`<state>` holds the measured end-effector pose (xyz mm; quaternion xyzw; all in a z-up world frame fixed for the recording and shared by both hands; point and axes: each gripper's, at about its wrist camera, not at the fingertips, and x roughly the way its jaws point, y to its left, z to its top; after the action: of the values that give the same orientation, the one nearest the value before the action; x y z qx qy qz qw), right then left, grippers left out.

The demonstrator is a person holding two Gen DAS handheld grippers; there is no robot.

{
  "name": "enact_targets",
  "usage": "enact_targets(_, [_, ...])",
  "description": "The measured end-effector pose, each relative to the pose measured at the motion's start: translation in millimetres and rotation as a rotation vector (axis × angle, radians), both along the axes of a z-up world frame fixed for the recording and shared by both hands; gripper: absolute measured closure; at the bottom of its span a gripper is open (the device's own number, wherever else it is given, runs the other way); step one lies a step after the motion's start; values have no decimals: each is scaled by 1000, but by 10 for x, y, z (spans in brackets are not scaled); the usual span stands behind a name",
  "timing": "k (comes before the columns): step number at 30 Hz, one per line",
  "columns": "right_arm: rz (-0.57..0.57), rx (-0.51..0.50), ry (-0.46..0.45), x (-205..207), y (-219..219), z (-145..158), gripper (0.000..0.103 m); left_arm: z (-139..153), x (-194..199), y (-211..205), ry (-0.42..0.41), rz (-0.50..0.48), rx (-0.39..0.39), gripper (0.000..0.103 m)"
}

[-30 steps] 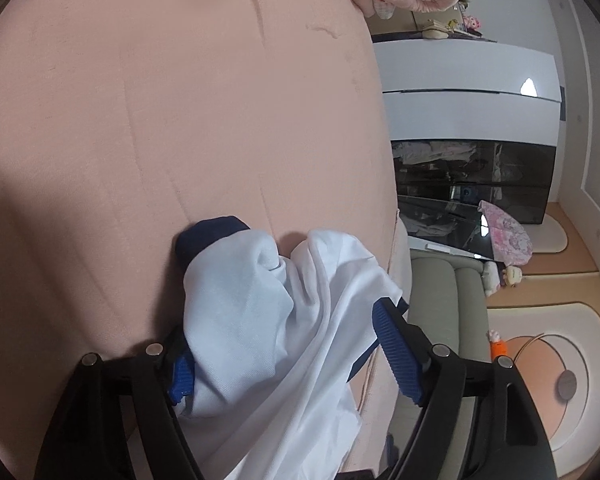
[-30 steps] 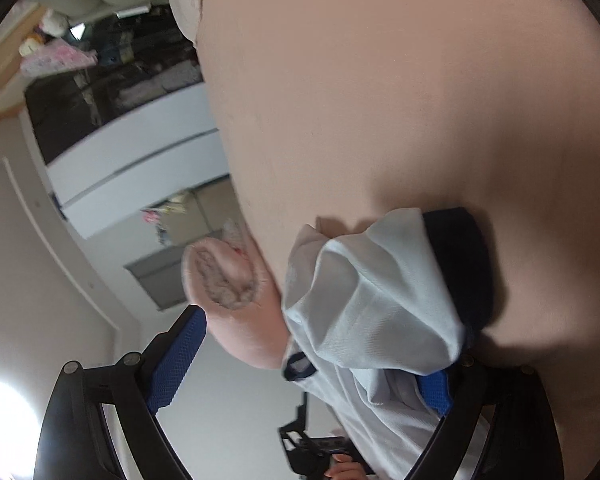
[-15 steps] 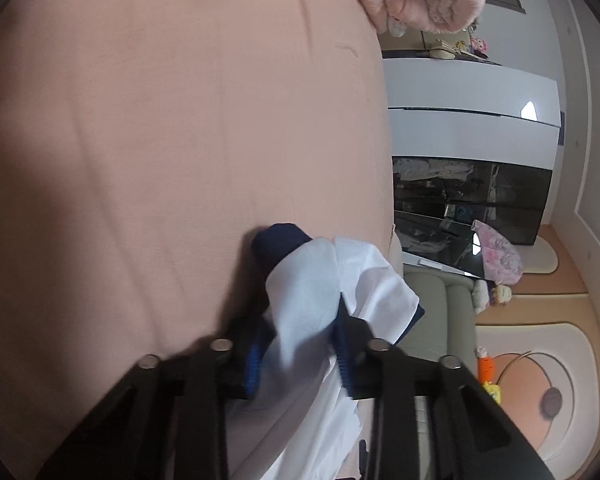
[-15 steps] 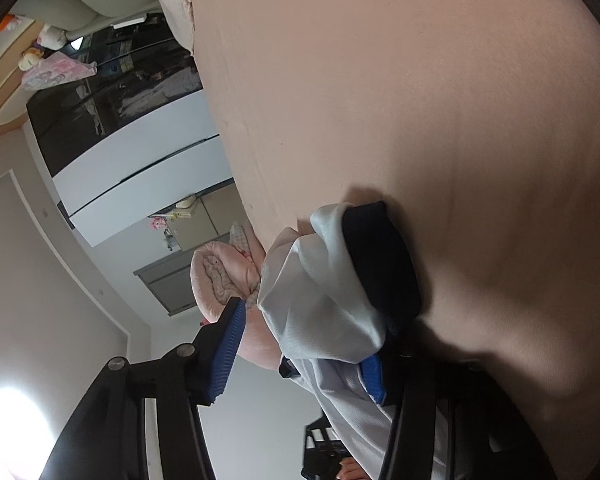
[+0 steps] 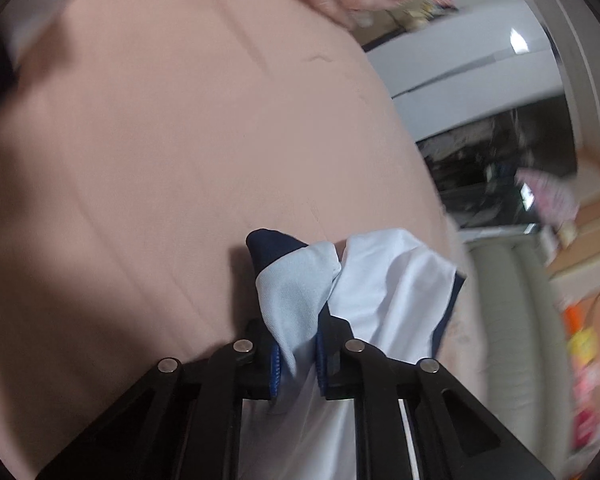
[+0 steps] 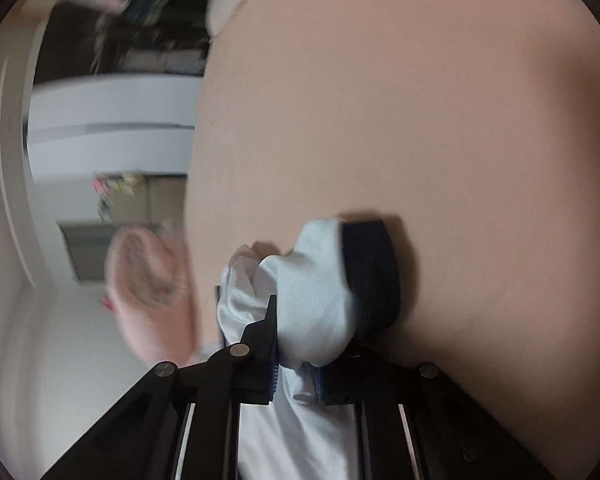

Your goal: Fold clothes

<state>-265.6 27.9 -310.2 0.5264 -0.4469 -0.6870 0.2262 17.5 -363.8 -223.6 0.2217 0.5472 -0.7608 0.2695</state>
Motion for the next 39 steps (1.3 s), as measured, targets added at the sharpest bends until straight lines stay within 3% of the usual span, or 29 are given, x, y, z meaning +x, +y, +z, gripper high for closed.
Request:
enact_targets(3, [23,93,35,-59,42,95,92,89,-43,22,-73,-19,-95,92])
enact_targets(6, [50,163,48,-115,50,154,93,120,-54,-15,-109,-29,-116,92])
enact_targets(9, [110,316,129,-132,-50,340,93,201,-61,-60,-148,-26,-154,92])
enact_targets(12, [181,488,230,-119,-167,504,93,297,-25,-59,-209,-24,-251,92])
enact_targets(15, [186,594,276,-114,-179,611,93,357,79,-60,-269,-6,-347,92])
enact_targets(19, [172,715,297,-137,-137,707,93,387,168,-72,-285,14,-352,92])
enact_targets(21, [197,790,343,-121,-169,758,94,446,152,-32,-303,5,-404,92])
enact_targets(25, [248,921,434,-50,-191,868,94,566,9,103,-420,-46,-616,91])
enact_targets(29, [230,938,428,-81,-92,885,94,563,-13,88,-502,-35,-696,89])
enact_targets(36, [187,911,329,-294,36,831,94,436,116,-74,-534,15,-592,89])
enact_targets(39, [206,864,303,-338,66,789,94,464,11,-14,-553,-18,-631,89])
